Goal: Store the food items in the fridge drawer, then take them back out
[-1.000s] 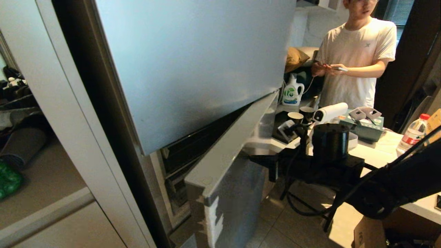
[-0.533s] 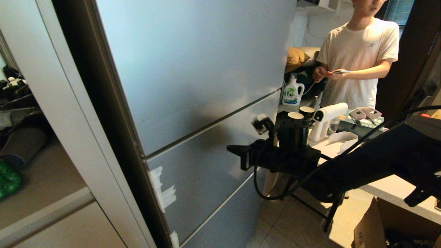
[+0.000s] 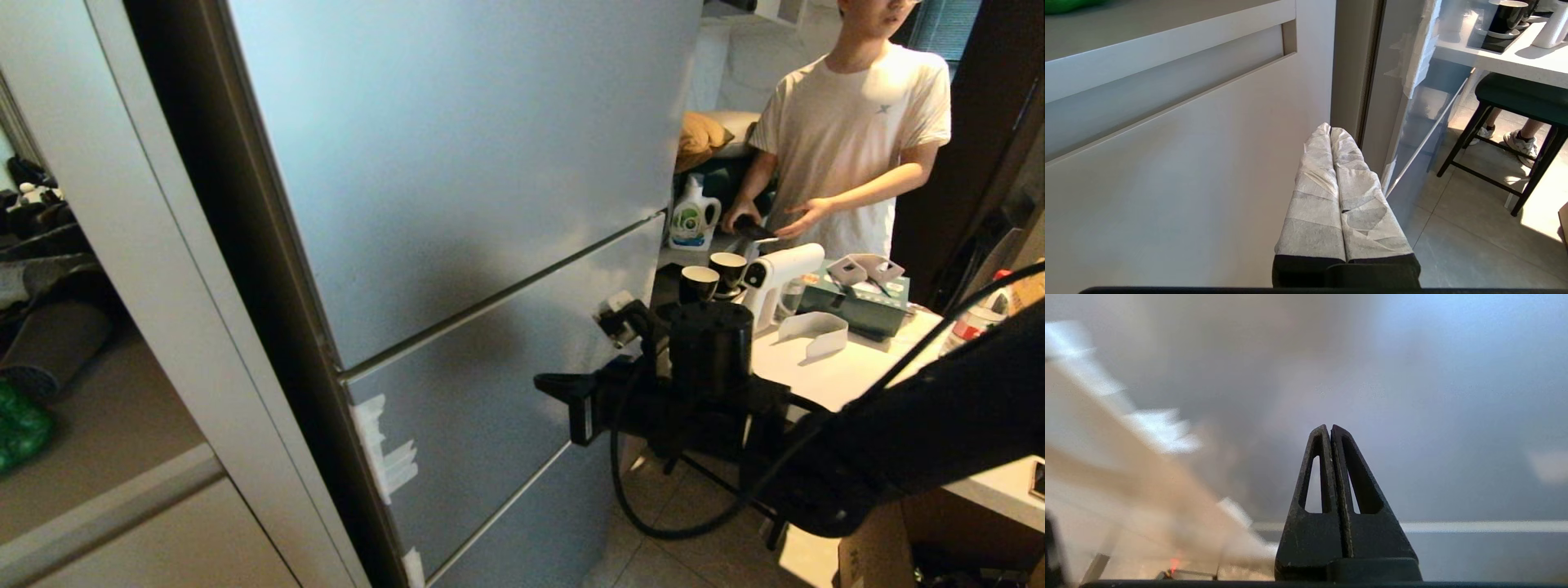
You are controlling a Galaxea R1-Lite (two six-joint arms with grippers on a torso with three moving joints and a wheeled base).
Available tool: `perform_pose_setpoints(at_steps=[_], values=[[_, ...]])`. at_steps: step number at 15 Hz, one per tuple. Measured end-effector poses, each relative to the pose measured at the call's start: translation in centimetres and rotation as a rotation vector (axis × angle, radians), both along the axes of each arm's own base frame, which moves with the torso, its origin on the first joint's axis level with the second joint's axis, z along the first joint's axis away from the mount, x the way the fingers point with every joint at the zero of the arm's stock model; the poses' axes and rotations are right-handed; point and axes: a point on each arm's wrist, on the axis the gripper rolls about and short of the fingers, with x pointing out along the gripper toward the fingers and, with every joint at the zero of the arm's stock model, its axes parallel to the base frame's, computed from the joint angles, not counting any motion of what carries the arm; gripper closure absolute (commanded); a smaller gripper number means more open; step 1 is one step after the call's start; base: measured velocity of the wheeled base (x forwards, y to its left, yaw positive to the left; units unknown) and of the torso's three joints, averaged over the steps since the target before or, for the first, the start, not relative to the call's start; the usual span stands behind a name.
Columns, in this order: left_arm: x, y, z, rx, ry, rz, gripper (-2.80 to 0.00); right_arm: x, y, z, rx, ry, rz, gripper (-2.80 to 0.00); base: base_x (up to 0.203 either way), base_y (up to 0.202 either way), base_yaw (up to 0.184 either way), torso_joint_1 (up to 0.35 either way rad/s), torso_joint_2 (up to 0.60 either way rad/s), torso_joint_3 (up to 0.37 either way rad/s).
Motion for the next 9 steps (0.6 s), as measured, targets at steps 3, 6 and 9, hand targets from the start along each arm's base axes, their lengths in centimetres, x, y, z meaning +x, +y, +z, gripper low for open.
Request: perform_pose_setpoints(at_steps=[3,6,9], values=[[0.0,0.0,0.0,0.0,0.0,0.0,0.0,-5.6,-2.7,2.2,-0.043,-0.058,-0.109,0.0,0.0,0.0,0.0,0.0,0.0,0.0],[0.0,0.0,0.0,0.0,0.0,0.0,0.0,-10.9,-7.5,4.7,-0.059,-0.166,-0.328,0.0,0.0,0.0,0.0,0.0,0.0,0.0],[0.0,0.0,0.0,0.0,0.0,0.0,0.0,-15.8,-13.0,6.3,-0.023,-0.241,-0.572,0.0,0.0,0.0,0.0,0.0,0.0,0.0]])
